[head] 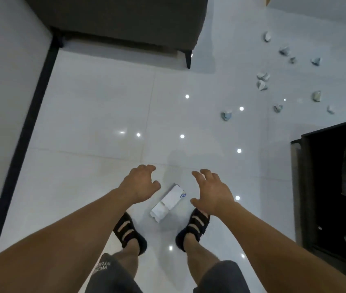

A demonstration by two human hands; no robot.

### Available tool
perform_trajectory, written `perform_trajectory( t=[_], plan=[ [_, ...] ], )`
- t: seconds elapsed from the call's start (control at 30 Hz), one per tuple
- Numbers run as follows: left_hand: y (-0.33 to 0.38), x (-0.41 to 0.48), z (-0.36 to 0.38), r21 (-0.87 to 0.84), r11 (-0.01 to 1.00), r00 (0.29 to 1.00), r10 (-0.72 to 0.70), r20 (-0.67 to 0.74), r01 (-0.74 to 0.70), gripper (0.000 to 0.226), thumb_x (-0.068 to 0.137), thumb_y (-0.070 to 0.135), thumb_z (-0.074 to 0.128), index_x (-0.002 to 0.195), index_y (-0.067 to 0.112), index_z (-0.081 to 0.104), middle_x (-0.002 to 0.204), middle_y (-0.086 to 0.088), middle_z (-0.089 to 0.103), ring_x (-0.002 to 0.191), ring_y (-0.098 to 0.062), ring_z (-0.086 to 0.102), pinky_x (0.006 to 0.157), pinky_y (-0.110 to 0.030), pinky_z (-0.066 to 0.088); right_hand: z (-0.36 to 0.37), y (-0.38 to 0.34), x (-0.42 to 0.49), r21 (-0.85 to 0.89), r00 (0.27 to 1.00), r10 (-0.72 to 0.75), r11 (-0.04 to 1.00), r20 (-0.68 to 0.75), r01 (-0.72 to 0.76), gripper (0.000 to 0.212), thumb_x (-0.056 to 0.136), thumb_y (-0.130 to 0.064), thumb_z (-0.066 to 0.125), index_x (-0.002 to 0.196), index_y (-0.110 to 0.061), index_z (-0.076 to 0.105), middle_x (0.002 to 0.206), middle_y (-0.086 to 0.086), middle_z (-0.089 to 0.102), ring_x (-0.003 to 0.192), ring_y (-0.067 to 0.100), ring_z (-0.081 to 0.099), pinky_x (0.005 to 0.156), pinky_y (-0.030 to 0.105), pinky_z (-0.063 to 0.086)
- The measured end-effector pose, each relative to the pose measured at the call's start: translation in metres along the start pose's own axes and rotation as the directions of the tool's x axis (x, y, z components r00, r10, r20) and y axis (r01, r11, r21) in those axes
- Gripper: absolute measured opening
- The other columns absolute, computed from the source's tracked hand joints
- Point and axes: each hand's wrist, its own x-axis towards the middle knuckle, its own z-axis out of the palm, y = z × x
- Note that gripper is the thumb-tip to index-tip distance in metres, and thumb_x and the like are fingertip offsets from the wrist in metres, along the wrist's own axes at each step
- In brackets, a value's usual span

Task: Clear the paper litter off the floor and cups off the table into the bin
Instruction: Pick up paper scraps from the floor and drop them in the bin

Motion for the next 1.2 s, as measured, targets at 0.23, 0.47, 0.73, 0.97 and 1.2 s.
perform_trajectory(
  t=[0.23, 0.47, 0.73, 0.97, 1.2],
  plan=[
    [-0.035, 0.165, 0.118, 0.043, 0.998, 0.997, 0.039, 0.072, -0.042, 0.06, 0.093, 0.036, 0.049, 0.148, 0.021, 0.029, 0.151, -0.003, 0.032, 0.136, -0.023, 0.032, 0.106, -0.036, 0.033, 0.13, 0.055, 0.146, -0.067, 0.996, -0.082, 0.994, 0.039, 0.085, 0.09, 0.086, -0.038, 0.064, 0.154, -0.027, 0.007, 0.162, 0.001, 0.005, 0.145, 0.024, 0.012, 0.102, 0.039, 0.042],
    [-0.1, 0.289, 0.219, 0.123, 0.99, 0.993, 0.06, 0.106, -0.073, 0.062, 0.091, 0.039, 0.051, 0.147, 0.022, 0.03, 0.15, -0.003, 0.035, 0.134, -0.024, 0.036, 0.105, -0.038, 0.035, 0.279, 0.075, 0.262, -0.27, 0.946, -0.288, 0.909, 0.146, 0.319, 0.108, 0.084, -0.027, 0.071, 0.154, -0.023, -0.01, 0.162, 0.004, -0.019, 0.149, 0.029, -0.016, 0.115, 0.046, 0.024],
    [-0.139, 0.351, 0.269, 0.147, 0.987, 0.991, 0.048, 0.127, -0.067, 0.062, 0.091, 0.038, 0.05, 0.147, 0.02, 0.029, 0.148, -0.005, 0.035, 0.133, -0.025, 0.035, 0.104, -0.038, 0.034, 0.364, 0.084, 0.31, -0.393, 0.884, -0.432, 0.792, 0.179, 0.467, 0.091, 0.089, -0.021, 0.06, 0.153, -0.022, -0.005, 0.161, 0.011, -0.002, 0.148, 0.034, -0.001, 0.112, 0.051, 0.023],
    [-0.093, 0.313, 0.249, -0.007, 0.993, 0.985, 0.116, 0.127, -0.116, 0.082, 0.079, 0.054, 0.06, 0.148, 0.024, 0.026, 0.15, 0.004, 0.035, 0.135, -0.019, 0.035, 0.105, -0.035, 0.034, 0.295, 0.094, 0.279, -0.193, 0.974, -0.224, 0.958, -0.038, 0.212, 0.076, 0.076, -0.026, 0.072, 0.142, -0.018, 0.035, 0.132, 0.007, 0.042, 0.118, 0.028, 0.041, 0.092, 0.038, 0.041],
    [-0.001, 0.246, 0.172, 0.418, 0.854, 0.95, 0.299, 0.09, -0.309, 0.108, 0.061, 0.069, 0.067, 0.147, 0.027, 0.017, 0.141, 0.004, 0.038, 0.128, -0.02, 0.037, 0.108, -0.048, 0.025, 0.16, 0.118, 0.203, 0.022, 0.968, -0.167, 0.984, -0.189, 0.174, 0.092, 0.061, -0.047, 0.083, 0.138, -0.018, 0.043, 0.126, 0.004, 0.047, 0.113, 0.025, 0.042, 0.091, 0.038, 0.044]
  ],
)
